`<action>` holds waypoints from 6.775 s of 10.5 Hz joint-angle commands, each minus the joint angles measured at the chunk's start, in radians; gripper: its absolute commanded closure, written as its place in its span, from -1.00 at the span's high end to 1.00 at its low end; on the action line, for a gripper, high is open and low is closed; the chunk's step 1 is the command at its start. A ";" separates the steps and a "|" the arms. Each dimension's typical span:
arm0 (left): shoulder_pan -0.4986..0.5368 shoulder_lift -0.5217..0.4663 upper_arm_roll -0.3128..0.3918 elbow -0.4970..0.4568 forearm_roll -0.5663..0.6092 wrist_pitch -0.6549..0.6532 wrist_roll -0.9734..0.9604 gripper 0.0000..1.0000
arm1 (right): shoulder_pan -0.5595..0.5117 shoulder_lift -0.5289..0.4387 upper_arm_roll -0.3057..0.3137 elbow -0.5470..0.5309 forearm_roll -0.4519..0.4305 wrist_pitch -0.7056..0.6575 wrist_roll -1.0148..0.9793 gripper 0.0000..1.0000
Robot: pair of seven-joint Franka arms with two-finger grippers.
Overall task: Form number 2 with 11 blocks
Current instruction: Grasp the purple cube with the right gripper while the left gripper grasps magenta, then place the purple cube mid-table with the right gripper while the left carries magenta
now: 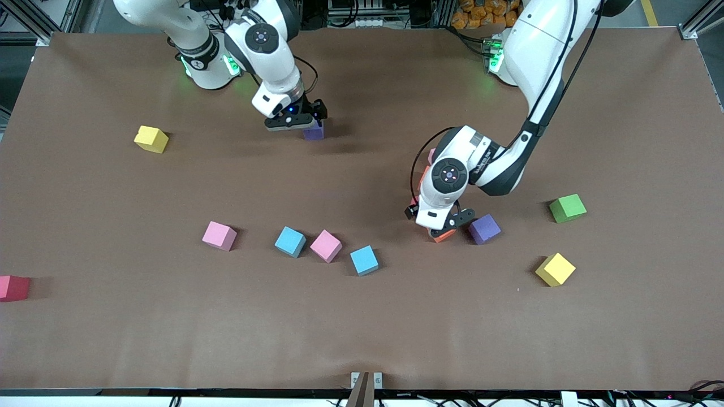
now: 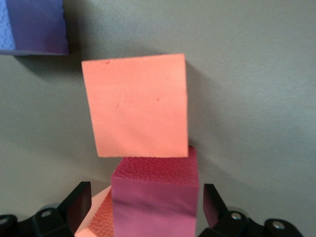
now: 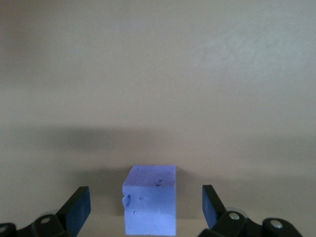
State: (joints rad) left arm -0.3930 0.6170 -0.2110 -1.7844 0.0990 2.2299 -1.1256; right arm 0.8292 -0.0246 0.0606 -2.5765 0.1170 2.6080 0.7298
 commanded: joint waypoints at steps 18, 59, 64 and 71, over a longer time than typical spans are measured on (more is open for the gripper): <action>0.002 -0.134 -0.033 -0.007 0.018 -0.101 -0.571 -1.00 | 0.010 0.126 0.038 -0.079 0.006 0.178 0.003 -0.34; 0.011 -0.359 -0.085 -0.224 -0.081 -0.082 -0.730 -1.00 | 0.168 0.316 0.053 0.205 0.004 0.169 0.330 -0.18; 0.011 -0.368 -0.091 -0.234 -0.105 -0.069 -0.772 -1.00 | 0.168 0.316 0.051 0.205 0.006 0.165 0.332 0.90; 0.002 -0.373 -0.169 -0.315 -0.107 0.037 -0.907 -1.00 | 0.165 0.278 0.050 0.248 0.006 0.065 0.327 1.00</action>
State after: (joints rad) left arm -0.3930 0.2792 -0.3570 -2.0393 0.0113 2.2217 -1.9887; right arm 0.9864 0.2754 0.1192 -2.3648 0.1190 2.7459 1.0483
